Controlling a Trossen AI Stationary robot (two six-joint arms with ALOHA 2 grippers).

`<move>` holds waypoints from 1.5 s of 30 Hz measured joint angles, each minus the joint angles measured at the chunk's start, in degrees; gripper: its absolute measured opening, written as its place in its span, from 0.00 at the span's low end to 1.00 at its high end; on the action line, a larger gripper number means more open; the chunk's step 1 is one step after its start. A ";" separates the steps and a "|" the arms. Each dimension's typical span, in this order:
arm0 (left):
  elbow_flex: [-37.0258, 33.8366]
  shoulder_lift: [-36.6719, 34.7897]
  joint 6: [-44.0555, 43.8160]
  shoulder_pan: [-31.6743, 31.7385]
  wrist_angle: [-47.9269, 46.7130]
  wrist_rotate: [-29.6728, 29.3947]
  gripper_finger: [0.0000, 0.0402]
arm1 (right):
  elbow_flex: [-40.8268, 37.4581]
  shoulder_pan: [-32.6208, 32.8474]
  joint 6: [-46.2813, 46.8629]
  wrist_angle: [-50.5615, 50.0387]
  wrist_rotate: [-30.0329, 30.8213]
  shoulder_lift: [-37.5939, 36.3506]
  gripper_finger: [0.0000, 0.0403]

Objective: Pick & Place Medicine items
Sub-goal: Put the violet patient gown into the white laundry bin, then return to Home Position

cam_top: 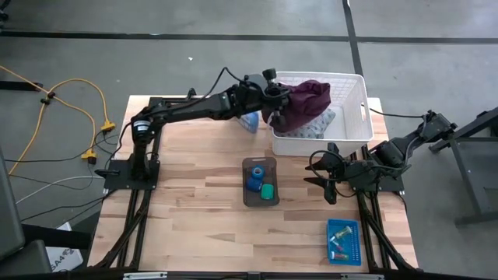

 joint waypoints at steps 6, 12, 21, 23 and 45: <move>0.02 1.28 0.20 0.04 -1.93 -0.05 0.19 | -0.01 0.00 -0.01 0.06 0.01 0.00 0.40; -0.07 2.00 -3.54 0.21 -2.75 -0.64 0.20 | 0.00 0.02 0.00 0.39 0.00 0.00 0.40; -0.09 2.07 -3.62 1.82 -7.78 3.32 0.47 | 0.01 0.02 0.00 0.39 0.01 0.00 0.40; -0.09 2.07 -2.52 1.84 -8.00 3.18 0.54 | 0.01 0.00 0.00 0.39 0.01 0.00 0.40; -0.11 2.10 -0.29 1.23 -8.54 -0.57 0.64 | 0.01 0.00 0.00 0.39 0.00 0.00 0.40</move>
